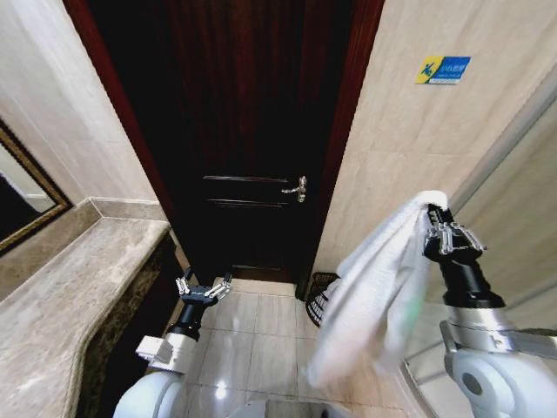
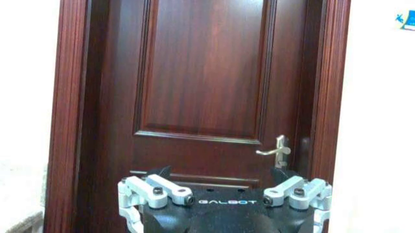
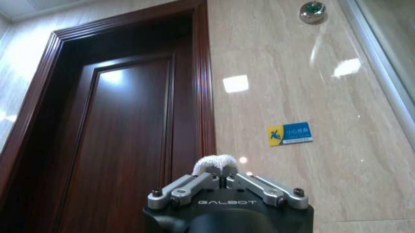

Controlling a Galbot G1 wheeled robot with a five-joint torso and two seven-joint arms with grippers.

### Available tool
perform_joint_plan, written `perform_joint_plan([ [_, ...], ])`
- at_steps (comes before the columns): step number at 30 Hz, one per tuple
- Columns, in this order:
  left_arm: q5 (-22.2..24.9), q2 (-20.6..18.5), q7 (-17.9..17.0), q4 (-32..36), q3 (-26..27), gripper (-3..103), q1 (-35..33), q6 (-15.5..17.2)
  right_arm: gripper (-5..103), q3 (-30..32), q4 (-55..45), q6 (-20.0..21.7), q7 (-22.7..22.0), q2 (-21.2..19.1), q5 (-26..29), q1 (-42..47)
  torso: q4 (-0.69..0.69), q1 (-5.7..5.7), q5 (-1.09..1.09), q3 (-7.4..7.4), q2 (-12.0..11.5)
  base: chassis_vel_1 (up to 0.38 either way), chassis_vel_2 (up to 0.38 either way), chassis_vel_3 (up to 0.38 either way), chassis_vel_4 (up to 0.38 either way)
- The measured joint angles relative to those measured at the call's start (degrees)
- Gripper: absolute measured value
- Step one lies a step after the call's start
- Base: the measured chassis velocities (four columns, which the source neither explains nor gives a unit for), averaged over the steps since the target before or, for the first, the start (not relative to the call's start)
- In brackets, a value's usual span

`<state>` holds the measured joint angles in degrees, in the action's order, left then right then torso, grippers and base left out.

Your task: Discard the used towel into the hamper.

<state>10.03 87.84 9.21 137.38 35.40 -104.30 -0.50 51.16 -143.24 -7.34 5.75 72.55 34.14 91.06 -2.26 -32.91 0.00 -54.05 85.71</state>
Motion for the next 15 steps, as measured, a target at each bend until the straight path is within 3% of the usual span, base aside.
perform_joint_plan([
  [15, 0.00, 0.00, 0.00, 0.00, 0.00, 99, 0.00, 0.00, 1, 0.07, 0.00, -0.31, 0.37, 0.05, 0.00, -0.28, 0.00, 0.01, 0.00, 0.00, 0.00, 0.000, 0.000, 0.000, 0.000],
])
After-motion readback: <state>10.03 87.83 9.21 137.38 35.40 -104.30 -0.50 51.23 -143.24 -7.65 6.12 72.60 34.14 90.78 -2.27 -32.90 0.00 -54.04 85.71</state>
